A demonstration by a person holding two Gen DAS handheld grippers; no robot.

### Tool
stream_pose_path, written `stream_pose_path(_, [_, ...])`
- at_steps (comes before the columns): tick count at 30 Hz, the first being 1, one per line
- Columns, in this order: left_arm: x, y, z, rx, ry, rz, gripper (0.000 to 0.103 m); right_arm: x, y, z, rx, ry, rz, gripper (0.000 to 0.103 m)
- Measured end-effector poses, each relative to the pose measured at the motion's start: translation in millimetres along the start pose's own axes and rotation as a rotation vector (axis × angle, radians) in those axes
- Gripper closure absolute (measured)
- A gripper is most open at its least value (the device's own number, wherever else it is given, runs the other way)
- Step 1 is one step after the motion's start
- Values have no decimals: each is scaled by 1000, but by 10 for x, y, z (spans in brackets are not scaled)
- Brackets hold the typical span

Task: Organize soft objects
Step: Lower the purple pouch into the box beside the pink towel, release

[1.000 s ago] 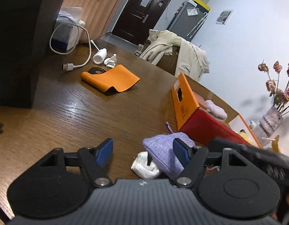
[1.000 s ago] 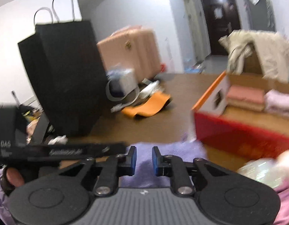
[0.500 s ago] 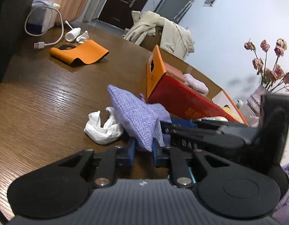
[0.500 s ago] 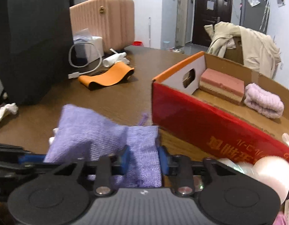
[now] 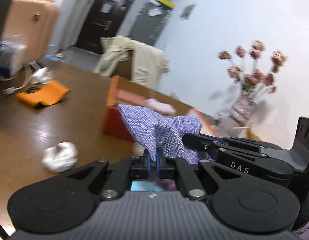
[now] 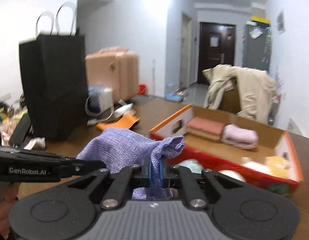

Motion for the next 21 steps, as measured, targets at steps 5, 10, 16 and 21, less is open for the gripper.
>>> stream_pose_path(5, [246,541,537,-106,-50,72,97,134,659,-134,-84,37,26,96])
stream_pose_path(10, [686,940,1617,-169,-136,133,97,464,1642,231,-175,19,35,96])
stream_pose_path(16, [746,920,3058,-153,-286,91,98,532,2656,1160,-270,-164,2,96])
stream_pose_path(21, [457,701,3813,-81,-434,43,97,320,2999,1796,-315,-310,-49,94])
Point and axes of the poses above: each gripper's, at about its wrist camera, not at the fingertips, and z roughly the way its jaws point, y to its right, x to its top, the point moved 10 cm from there along z, roughly the way its jaws point, and after that the axes turned 5 degrees about y, right-handed, at the moved point
